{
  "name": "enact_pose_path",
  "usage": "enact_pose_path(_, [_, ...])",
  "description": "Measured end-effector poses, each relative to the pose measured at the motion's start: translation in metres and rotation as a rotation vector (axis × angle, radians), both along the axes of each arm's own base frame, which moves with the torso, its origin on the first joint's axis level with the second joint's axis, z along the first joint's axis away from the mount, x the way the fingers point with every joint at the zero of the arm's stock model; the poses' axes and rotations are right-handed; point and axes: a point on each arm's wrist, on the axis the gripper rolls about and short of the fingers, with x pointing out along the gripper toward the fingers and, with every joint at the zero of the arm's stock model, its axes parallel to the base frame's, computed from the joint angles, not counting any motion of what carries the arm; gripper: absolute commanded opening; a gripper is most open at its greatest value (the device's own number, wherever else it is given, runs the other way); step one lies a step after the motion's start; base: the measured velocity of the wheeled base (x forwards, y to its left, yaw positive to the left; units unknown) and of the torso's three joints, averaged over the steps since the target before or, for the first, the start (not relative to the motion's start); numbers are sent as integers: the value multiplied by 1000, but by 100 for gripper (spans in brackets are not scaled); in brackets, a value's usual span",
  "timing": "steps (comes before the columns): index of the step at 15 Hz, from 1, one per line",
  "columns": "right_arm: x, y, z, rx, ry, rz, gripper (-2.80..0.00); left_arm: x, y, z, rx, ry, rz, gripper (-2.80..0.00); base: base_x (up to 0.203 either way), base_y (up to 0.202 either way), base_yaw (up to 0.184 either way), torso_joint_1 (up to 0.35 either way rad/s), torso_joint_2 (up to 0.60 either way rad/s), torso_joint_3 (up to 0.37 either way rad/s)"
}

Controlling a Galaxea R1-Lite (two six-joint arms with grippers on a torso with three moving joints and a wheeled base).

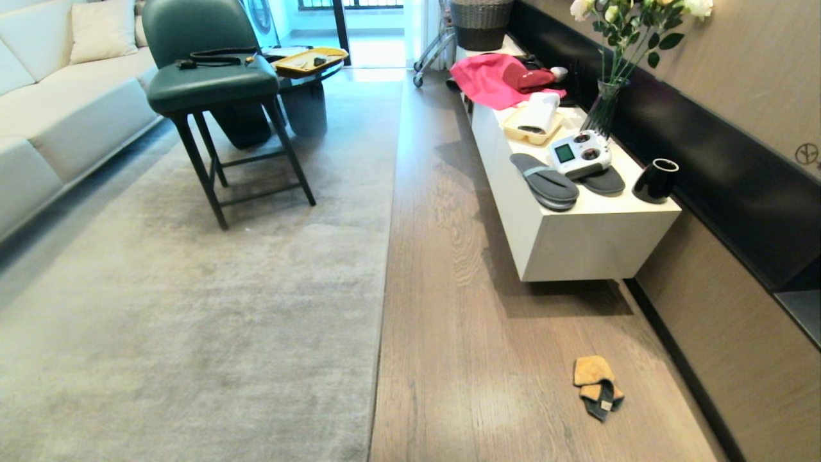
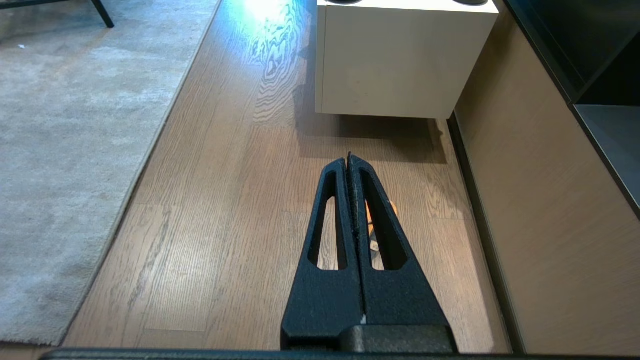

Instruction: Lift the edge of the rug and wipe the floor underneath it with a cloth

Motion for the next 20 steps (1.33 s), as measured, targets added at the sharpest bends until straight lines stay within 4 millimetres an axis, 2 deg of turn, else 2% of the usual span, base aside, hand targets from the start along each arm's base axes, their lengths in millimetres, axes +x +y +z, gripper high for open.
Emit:
enact_pose_path(4, [0,0,0,0,1,-1,-280,0,0,0,0,0,0,-280,0,0,0,-24,-87,-130])
enact_pose_path(12, [0,0,0,0,1,-1,-280,0,0,0,0,0,0,-280,0,0,0,-23,-402,-418])
enact_pose_path(20, [0,0,0,0,0,0,-280,0,0,0,0,0,0,-280,0,0,0,81,-470,-382])
